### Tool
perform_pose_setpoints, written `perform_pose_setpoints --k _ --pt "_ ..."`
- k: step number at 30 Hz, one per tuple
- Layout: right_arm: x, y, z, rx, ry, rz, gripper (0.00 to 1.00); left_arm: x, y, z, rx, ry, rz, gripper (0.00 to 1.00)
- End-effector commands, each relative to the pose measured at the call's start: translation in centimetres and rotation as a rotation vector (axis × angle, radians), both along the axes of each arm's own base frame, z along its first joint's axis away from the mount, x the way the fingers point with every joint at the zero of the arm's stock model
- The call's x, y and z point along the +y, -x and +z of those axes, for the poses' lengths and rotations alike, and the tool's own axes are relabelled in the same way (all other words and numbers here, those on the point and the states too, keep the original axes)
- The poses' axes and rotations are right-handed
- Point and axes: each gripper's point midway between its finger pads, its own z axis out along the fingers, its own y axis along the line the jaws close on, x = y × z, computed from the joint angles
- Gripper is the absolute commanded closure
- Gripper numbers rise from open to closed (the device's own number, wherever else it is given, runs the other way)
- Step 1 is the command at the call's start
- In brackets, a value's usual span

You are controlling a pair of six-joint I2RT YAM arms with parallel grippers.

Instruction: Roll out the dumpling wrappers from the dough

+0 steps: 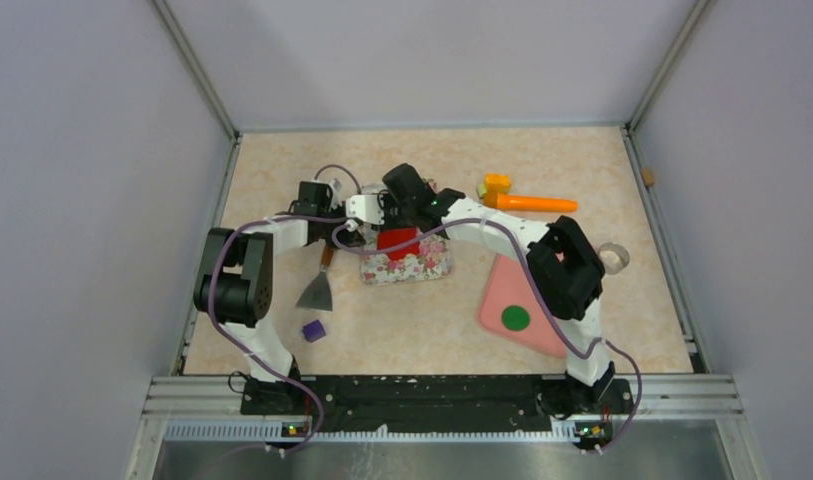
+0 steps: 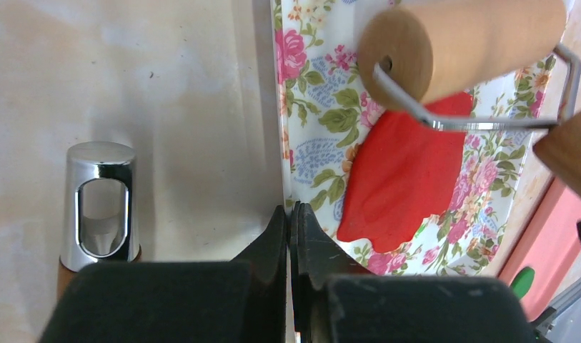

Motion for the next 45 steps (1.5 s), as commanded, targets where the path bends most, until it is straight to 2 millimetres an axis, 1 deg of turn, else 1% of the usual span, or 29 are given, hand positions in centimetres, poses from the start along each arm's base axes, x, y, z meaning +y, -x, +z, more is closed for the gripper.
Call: perform_pose_setpoints --k 1,3,5,6,7,8,10,14,15,17,19,21,23,28,30,32,33,37,40,42,45 --pt "-1.2 -0.5 -2.6 0.062 0.068 -0.033 1.0 -0.4 3.7 -2.6 0.121 -0.011 -0.062 1.0" --pt "-1.4 -0.5 -3.3 0.069 0.081 -0.036 1.0 -0.4 3.6 -2.5 0.12 -0.012 -0.06 1.0" --pt "-1.5 -0.8 -3.5 0.061 0.082 -0.042 1.0 -0.3 3.6 -2.4 0.118 -0.014 -0.057 1.0" --pt "-1.9 -1.2 -3.1 0.047 0.084 -0.062 1.0 -0.3 3.6 -2.4 0.116 -0.015 -0.054 1.0" --pt "-2.1 -1.6 -2.4 0.023 0.079 -0.084 1.0 -0.3 3.5 -2.3 0.111 -0.016 -0.051 1.0" --pt "-2.4 -2.1 -1.5 0.004 0.068 -0.103 1.0 -0.3 3.4 -2.2 0.107 -0.015 -0.05 1.0" --pt "-3.1 -2.7 1.0 -0.032 0.036 -0.139 1.0 -0.3 3.4 -2.1 0.102 -0.015 -0.049 1.0" --pt "-5.6 -3.0 6.2 -0.089 -0.038 -0.216 1.0 -0.3 3.4 -1.7 0.093 -0.013 -0.052 1.0" --pt "-6.3 -2.8 8.1 -0.104 -0.069 -0.232 1.0 -0.3 3.5 -1.6 0.091 -0.013 -0.05 1.0" --pt "-7.4 -2.2 10.8 -0.111 -0.132 -0.259 1.0 -0.2 3.5 -1.4 0.084 -0.016 -0.05 1.0" --pt "-8.6 -1.6 12.7 -0.091 -0.192 -0.304 1.0 -0.2 3.5 -1.2 0.074 -0.02 -0.056 1.0" --pt "-10.2 -0.7 13.8 -0.035 -0.245 -0.358 1.0 -0.1 3.5 -0.8 0.061 -0.025 -0.066 1.0" --pt "-12.0 0.5 13.9 0.057 -0.291 -0.423 1.0 -0.1 3.5 -0.3 0.051 -0.028 -0.081 1.0" --pt "-15.8 4.2 12.0 0.38 -0.41 -0.549 1.0 0.1 4.4 0.5 0.057 -0.041 -0.108 1.0" --pt "-16.7 5.5 11.3 0.532 -0.468 -0.596 1.0 0.3 4.9 0.8 0.066 -0.057 -0.122 1.0" --pt "-17.2 6.5 10.5 0.661 -0.513 -0.634 1.0 0.6 5.5 0.9 0.079 -0.075 -0.141 1.0" --pt "-17.4 6.8 10.2 0.697 -0.528 -0.646 1.0 0.7 5.9 0.9 0.095 -0.084 -0.15 1.0" --pt "-17.7 6.9 8.7 0.754 -0.558 -0.683 1.0 1.3 7.0 0.7 0.124 -0.116 -0.188 1.0" --pt "-17.7 6.9 7.4 0.785 -0.526 -0.688 1.0 1.6 7.6 0.7 0.119 -0.132 -0.202 1.0" --pt "-17.4 7.2 6.5 0.825 -0.497 -0.665 1.0 1.6 7.9 0.7 0.113 -0.134 -0.205 1.0" --pt "-17.5 7.2 4.7 0.859 -0.447 -0.665 1.0 1.6 8.0 0.4 0.104 -0.132 -0.209 1.0"
